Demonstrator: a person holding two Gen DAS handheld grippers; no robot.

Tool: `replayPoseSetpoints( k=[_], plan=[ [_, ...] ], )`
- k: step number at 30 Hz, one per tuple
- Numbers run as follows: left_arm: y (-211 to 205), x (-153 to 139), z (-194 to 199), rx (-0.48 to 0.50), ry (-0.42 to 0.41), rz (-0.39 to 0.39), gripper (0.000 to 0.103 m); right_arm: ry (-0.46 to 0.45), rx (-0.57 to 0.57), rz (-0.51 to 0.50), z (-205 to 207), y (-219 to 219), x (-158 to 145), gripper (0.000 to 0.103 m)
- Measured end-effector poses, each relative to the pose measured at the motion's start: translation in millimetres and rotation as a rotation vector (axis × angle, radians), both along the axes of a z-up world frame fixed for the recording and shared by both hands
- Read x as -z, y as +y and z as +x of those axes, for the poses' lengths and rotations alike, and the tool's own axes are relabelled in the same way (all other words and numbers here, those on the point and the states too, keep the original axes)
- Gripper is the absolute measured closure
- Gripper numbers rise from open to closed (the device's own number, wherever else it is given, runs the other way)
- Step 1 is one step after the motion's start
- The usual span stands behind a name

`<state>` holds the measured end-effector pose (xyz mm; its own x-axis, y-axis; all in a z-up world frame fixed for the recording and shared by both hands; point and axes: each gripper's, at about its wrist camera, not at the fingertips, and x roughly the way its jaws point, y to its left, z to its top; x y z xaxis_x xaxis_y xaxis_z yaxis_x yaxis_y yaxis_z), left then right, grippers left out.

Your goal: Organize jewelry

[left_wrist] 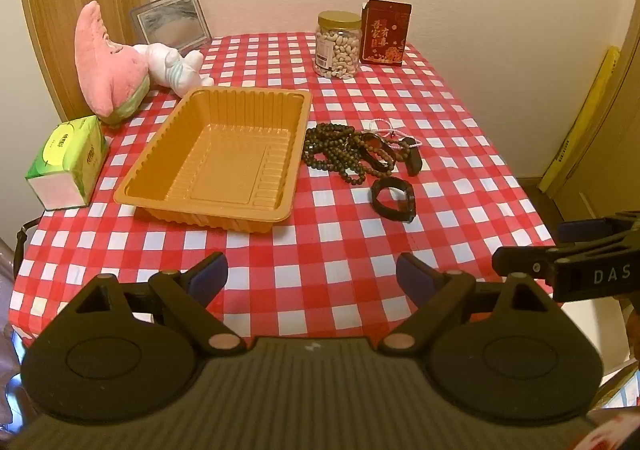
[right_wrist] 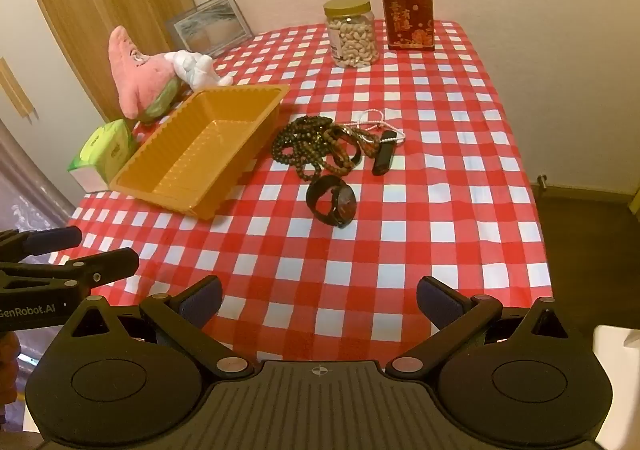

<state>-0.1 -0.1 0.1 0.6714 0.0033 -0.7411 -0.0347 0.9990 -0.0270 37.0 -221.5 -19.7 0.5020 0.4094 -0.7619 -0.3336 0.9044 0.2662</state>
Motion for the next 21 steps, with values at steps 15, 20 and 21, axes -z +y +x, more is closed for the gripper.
replayPoseSetpoints(
  k=[15, 20, 21],
  plan=[
    [0.0, 0.0, 0.0, 0.000, -0.001, 0.000, 0.013, -0.001, 0.001, -0.002, 1.7, 2.3, -0.9, 0.000],
    [0.8, 0.7, -1.6, -0.004, -0.005, 0.001, 0.013, -0.002, 0.001, -0.002, 2.5, 3.7, -1.5, 0.000],
    [0.7, 0.6, -1.4, -0.005, -0.006, 0.001, 0.013, -0.002, 0.000, -0.002, 2.7, 3.9, -1.7, 0.000]
  ],
)
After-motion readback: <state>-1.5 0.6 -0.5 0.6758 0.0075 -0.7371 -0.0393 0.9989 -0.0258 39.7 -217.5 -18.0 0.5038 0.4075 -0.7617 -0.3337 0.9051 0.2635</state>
